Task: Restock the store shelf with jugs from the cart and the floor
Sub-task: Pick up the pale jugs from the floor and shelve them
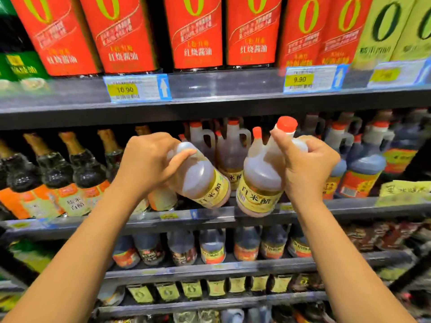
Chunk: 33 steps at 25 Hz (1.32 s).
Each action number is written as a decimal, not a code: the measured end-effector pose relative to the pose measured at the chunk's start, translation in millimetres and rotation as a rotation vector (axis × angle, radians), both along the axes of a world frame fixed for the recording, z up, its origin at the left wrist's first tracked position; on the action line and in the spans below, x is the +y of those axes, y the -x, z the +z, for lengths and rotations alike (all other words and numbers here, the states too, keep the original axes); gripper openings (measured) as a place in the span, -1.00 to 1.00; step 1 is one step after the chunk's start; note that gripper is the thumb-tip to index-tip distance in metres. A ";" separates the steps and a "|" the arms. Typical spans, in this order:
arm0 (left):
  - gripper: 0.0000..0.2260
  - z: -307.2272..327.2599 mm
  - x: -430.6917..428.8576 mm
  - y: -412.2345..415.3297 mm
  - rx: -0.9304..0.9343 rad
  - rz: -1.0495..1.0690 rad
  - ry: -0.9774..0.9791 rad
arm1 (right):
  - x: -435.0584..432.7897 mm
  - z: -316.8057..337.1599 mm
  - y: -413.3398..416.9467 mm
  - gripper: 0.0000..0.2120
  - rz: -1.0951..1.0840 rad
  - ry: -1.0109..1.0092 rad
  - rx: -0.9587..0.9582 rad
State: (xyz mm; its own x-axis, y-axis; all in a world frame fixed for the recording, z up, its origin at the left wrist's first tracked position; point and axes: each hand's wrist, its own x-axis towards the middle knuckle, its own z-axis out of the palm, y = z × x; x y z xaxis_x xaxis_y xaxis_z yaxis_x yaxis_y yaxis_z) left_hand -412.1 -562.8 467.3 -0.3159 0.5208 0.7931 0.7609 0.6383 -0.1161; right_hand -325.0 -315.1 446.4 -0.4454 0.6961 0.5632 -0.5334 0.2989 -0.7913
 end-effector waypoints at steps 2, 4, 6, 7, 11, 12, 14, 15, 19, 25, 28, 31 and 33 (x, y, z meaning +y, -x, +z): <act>-0.60 7.0 6.9 4.7 0.008 0.009 0.031 | 0.5 2.1 7.6 -0.35 0.020 -0.059 0.013; -0.57 10.5 14.7 6.0 0.040 0.005 0.088 | 0.1 3.0 18.1 -0.36 0.039 -0.077 0.029; -0.53 12.1 19.8 6.5 0.044 -0.008 0.118 | 1.0 0.3 29.8 -0.33 0.061 -0.085 0.016; -0.52 12.6 21.5 7.5 0.041 -0.010 0.124 | 2.0 -1.3 34.8 -0.30 0.060 -0.095 -0.001; -0.52 14.3 26.4 14.2 0.017 -0.014 0.124 | 10.6 -4.3 43.3 -0.32 0.072 -0.143 -0.020; -0.52 14.2 26.4 15.8 0.012 -0.014 0.121 | 14.4 -3.2 44.5 -0.37 0.073 -0.151 -0.028; -0.52 14.3 24.9 17.5 -0.002 -0.015 0.112 | 22.7 0.1 47.9 -0.39 0.063 -0.134 -0.064; -0.52 14.4 24.2 17.5 -0.009 -0.015 0.112 | 27.2 0.1 50.7 -0.38 0.066 -0.116 -0.078; -0.47 16.0 29.5 16.9 -0.007 -0.005 0.147 | 35.9 -19.7 63.5 -0.45 0.139 -0.125 -0.127; -0.41 21.1 38.0 22.7 -0.042 0.040 0.204 | 58.7 -29.7 88.3 -0.47 0.155 0.083 -0.183; -0.45 16.2 42.5 18.4 -0.026 0.033 0.202 | 40.8 -37.8 67.3 -0.66 0.021 0.015 -0.250; -0.50 10.0 43.8 12.4 -0.023 0.033 0.206 | -3.9 -58.7 29.0 -0.46 -0.266 -0.540 -0.019; -0.50 12.6 44.9 14.2 -0.043 0.042 0.207 | -34.2 -66.5 23.4 -0.36 0.085 -0.838 -0.094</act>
